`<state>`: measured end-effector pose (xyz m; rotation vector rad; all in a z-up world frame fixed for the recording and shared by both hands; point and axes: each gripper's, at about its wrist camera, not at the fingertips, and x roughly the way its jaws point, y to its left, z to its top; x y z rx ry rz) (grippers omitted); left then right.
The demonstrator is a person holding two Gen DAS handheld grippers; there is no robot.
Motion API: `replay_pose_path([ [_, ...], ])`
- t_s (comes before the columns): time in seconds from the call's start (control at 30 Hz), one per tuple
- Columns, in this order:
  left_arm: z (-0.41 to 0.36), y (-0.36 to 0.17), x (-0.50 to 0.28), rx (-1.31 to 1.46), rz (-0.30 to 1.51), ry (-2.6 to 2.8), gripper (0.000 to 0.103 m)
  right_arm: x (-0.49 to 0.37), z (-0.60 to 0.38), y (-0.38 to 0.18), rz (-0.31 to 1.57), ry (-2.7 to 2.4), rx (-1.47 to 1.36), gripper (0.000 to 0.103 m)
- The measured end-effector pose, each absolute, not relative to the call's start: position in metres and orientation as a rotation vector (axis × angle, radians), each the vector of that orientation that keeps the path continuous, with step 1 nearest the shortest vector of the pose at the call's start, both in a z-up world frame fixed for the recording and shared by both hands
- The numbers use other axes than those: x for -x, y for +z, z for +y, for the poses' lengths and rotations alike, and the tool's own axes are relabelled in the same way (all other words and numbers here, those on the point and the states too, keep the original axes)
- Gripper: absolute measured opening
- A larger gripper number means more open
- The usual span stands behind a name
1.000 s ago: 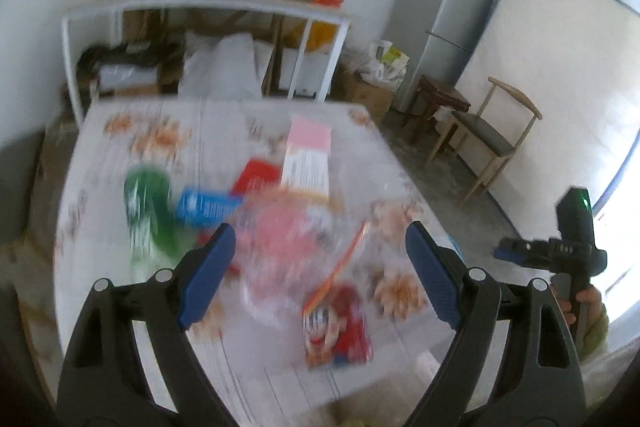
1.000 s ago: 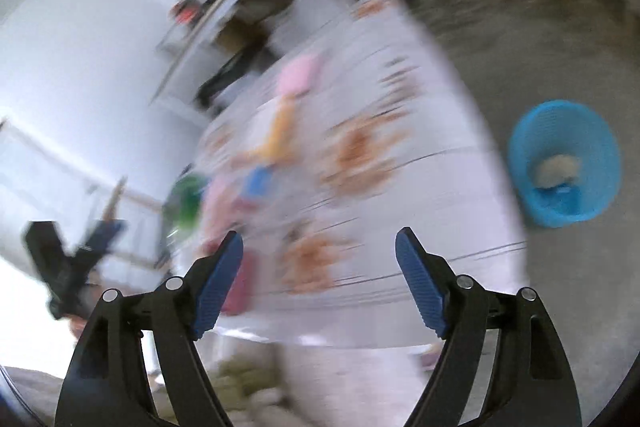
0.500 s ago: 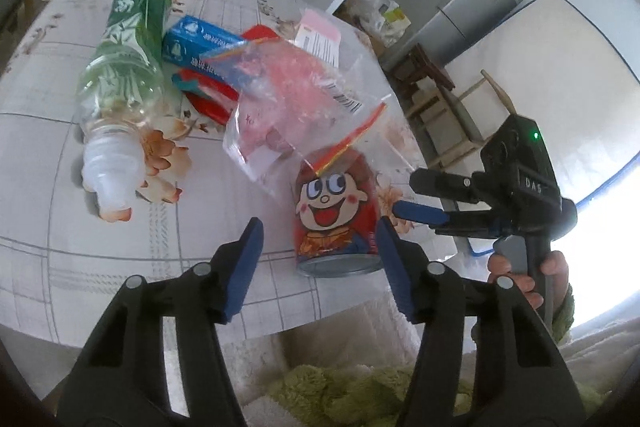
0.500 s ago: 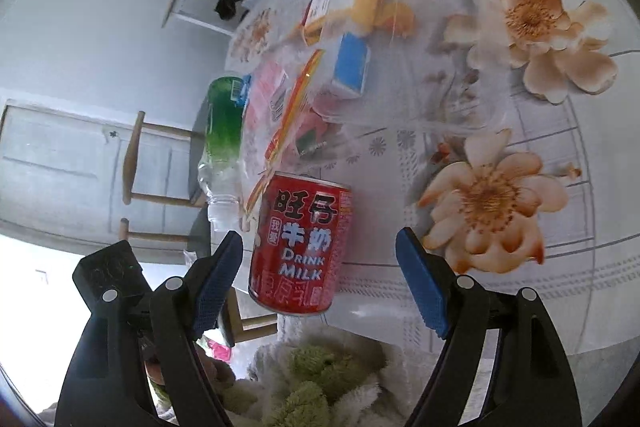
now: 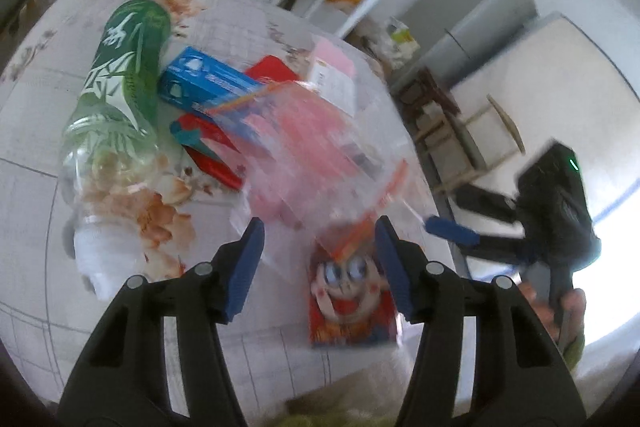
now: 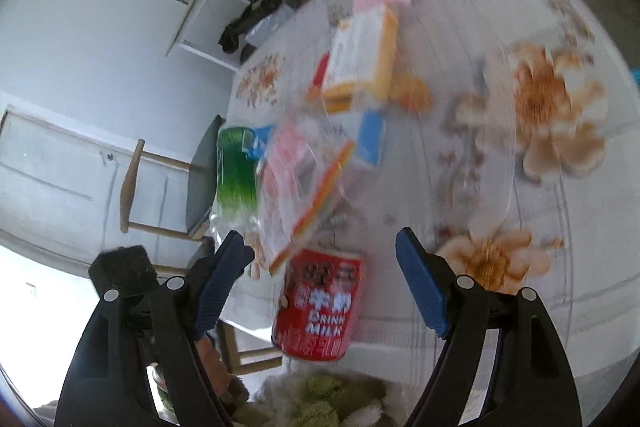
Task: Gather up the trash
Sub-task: 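Swing both tools back over the table toward the clear plastic bag, then grasp the clear plastic bag with the left tool while the right grasps the clear plastic box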
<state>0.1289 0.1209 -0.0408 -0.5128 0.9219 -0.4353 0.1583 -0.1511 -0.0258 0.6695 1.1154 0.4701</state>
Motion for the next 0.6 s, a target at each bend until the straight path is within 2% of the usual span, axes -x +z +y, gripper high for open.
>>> replay_pose_path([
  [0.23, 0.120, -0.043, -0.166, 0.513, 0.987, -0.311, 0.054, -0.173, -0.138, 0.006, 0.984, 0.343, -0.363, 0.059],
  [0.43, 0.115, -0.054, -0.187, 0.559, 1.075, -0.257, 0.057, -0.206, -0.136, -0.010, 1.008, 0.359, -0.368, 0.042],
  [0.6, 0.114, -0.060, -0.198, 0.622, 1.107, -0.265, 0.057, -0.216, -0.135, -0.026, 1.039, 0.401, -0.411, 0.034],
])
